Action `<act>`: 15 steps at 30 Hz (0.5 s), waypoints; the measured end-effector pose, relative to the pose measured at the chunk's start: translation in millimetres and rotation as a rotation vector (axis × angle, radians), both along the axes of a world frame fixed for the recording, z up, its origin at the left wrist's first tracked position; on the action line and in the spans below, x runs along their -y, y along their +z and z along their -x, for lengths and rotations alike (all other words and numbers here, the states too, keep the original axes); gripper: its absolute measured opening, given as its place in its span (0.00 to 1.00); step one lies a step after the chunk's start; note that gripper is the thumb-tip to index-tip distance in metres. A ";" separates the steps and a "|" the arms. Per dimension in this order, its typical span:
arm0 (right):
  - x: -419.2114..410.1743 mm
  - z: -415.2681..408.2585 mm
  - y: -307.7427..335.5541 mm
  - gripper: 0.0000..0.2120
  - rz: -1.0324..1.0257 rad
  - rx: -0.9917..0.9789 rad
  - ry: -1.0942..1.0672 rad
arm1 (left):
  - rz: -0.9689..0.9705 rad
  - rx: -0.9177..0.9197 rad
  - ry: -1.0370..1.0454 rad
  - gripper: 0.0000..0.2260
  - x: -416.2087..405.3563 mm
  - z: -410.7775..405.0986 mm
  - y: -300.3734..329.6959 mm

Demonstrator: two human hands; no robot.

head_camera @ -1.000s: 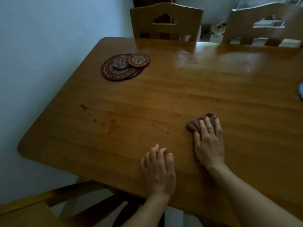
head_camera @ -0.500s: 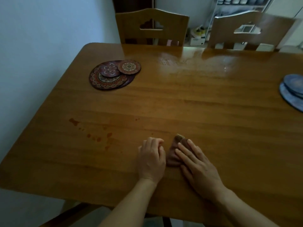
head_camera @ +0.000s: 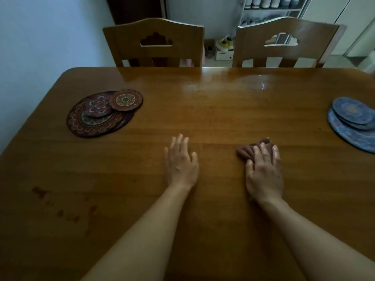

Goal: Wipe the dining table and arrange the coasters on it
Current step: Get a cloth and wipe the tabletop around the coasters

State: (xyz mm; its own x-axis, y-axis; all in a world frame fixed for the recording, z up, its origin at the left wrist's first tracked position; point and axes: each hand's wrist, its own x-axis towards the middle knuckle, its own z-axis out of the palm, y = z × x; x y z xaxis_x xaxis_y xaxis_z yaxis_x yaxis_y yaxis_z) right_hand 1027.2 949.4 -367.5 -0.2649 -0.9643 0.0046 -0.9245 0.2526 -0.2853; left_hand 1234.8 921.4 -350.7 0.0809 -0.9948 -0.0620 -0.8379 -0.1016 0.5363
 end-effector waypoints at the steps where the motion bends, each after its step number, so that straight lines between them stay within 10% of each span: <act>1: 16.8 -3.7 1.0 0.26 0.002 -0.004 -0.010 | -0.018 0.058 0.017 0.25 14.1 -9.7 -1.4; 6: 83.6 -51.0 4.8 0.27 0.009 -0.060 0.110 | -0.340 0.137 -0.007 0.31 55.2 -43.6 -10.6; 15: 109.1 -60.4 2.5 0.25 0.012 -0.036 0.577 | -0.373 0.098 0.017 0.29 60.0 -40.4 -8.2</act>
State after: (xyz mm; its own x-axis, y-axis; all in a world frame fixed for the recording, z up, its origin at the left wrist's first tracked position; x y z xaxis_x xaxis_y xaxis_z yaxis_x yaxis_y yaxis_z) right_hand 1087.6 840.3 -365.0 0.3046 -0.9523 0.0157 -0.9207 -0.2986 -0.2512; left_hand 1275.2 861.5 -358.8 0.1209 -0.9039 -0.4103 -0.8797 -0.2890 0.3775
